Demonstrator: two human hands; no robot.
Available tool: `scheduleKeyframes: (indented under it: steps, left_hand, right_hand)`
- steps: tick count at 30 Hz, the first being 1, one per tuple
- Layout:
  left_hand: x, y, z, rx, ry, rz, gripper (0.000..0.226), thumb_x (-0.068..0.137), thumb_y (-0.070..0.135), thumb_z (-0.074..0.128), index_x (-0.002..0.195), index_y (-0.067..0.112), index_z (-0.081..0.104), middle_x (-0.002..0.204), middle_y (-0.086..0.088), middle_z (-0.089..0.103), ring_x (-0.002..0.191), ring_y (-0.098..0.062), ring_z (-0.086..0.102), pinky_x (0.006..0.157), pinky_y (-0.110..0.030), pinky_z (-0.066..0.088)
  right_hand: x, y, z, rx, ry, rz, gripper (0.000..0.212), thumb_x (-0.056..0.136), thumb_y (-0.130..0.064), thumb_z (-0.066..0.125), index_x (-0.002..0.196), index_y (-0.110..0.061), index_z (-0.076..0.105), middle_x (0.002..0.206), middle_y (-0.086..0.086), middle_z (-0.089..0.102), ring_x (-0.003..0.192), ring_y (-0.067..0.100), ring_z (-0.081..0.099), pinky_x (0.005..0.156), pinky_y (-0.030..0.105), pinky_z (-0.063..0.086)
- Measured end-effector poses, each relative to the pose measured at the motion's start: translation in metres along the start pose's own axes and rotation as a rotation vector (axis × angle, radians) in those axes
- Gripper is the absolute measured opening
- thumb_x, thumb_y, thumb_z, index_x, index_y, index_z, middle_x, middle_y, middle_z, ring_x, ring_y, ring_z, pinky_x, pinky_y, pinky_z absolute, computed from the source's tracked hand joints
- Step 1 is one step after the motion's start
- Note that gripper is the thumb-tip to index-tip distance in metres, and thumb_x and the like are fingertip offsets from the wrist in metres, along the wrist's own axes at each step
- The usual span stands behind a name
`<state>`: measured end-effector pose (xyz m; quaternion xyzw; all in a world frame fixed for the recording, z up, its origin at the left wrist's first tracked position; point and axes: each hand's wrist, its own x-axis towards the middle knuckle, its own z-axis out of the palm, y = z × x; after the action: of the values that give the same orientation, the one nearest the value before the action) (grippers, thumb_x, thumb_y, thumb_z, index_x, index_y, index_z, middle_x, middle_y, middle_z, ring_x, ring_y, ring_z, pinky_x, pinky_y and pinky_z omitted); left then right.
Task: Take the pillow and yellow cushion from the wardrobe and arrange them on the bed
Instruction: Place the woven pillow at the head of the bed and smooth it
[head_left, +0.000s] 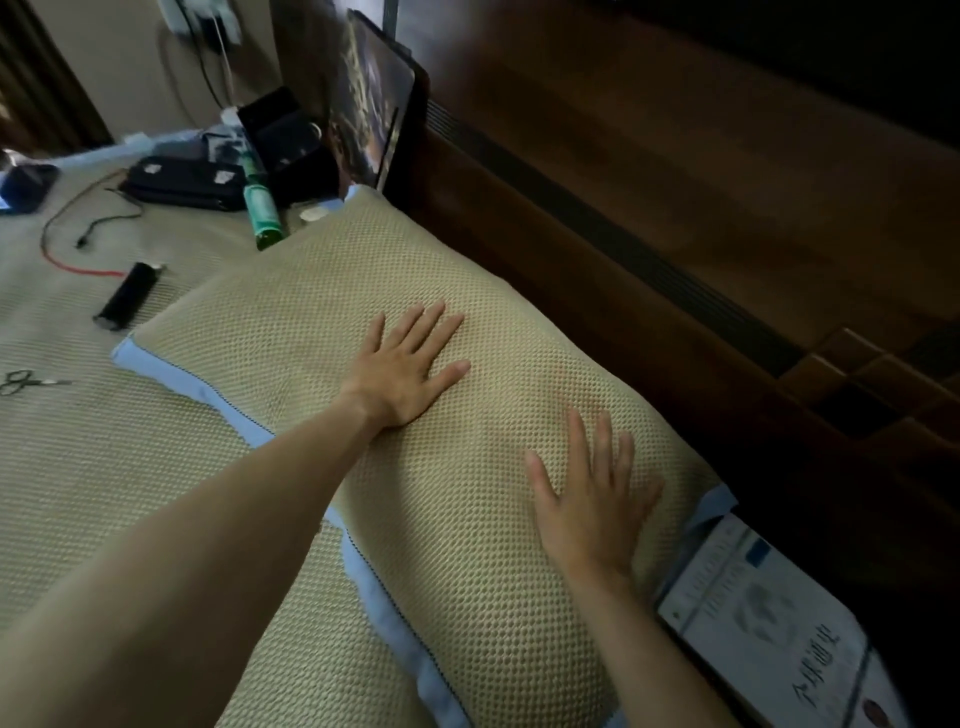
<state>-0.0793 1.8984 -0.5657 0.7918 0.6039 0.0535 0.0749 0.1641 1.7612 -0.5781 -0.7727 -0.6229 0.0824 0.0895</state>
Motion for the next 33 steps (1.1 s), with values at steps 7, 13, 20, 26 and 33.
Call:
scheduleKeyframes:
  steps: [7, 13, 20, 26, 33]
  left_hand:
    - [-0.050, 0.016, -0.004, -0.076, -0.159, -0.170, 0.078, 0.081, 0.081, -0.011, 0.148, 0.044, -0.025, 0.160, 0.013, -0.025, 0.146, -0.011, -0.022, 0.117, -0.055, -0.013]
    - [-0.101, 0.037, -0.001, -0.218, -0.197, -0.257, 0.080, 0.081, 0.085, 0.000, 0.149, 0.048, -0.019, 0.162, 0.013, -0.020, 0.148, -0.012, -0.018, 0.117, -0.057, -0.012]
    - [-0.119, 0.051, -0.022, -0.389, -0.007, -0.649, 0.091, 0.083, 0.083, 0.029, 0.154, 0.035, 0.002, 0.166, -0.004, -0.009, 0.150, -0.032, -0.003, 0.114, -0.066, 0.000]
    - [-0.090, -0.002, -0.012, -0.996, 0.119, -0.996, 0.106, 0.079, 0.067, 0.064, 0.156, 0.026, 0.004, 0.156, -0.021, 0.027, 0.139, -0.043, 0.032, 0.113, -0.059, 0.029]
    - [-0.013, -0.035, -0.026, -1.305, -0.030, -0.686, 0.106, 0.082, 0.060, 0.068, 0.156, 0.035, -0.004, 0.161, -0.005, 0.024, 0.140, -0.030, 0.034, 0.107, -0.039, 0.032]
  right_hand:
    - [-0.015, 0.009, -0.042, 0.110, -0.338, 0.098, 0.081, 0.085, -0.085, 0.014, 0.151, -0.050, -0.015, 0.165, -0.007, -0.023, 0.152, 0.027, -0.020, 0.112, 0.077, 0.002]
    - [-0.054, 0.024, -0.073, 0.278, -0.337, 0.289, 0.088, 0.093, -0.058, 0.051, 0.158, -0.029, 0.000, 0.167, 0.009, -0.009, 0.152, 0.040, 0.004, 0.118, 0.058, 0.025]
    - [-0.121, 0.036, -0.035, 0.914, -0.345, 0.545, 0.109, 0.067, -0.053, 0.085, 0.148, -0.003, 0.032, 0.147, 0.014, 0.045, 0.133, 0.029, 0.047, 0.112, 0.040, 0.042]
    - [-0.111, 0.026, -0.014, 1.058, -0.297, 0.501, 0.122, 0.056, -0.052, 0.093, 0.154, -0.028, 0.023, 0.147, -0.003, 0.044, 0.133, 0.019, 0.046, 0.114, 0.043, 0.039]
    - [-0.073, -0.002, -0.004, 1.321, -0.288, 0.447, 0.103, 0.074, -0.022, 0.089, 0.152, -0.036, 0.024, 0.144, -0.004, 0.051, 0.127, 0.016, 0.054, 0.110, 0.043, 0.045]
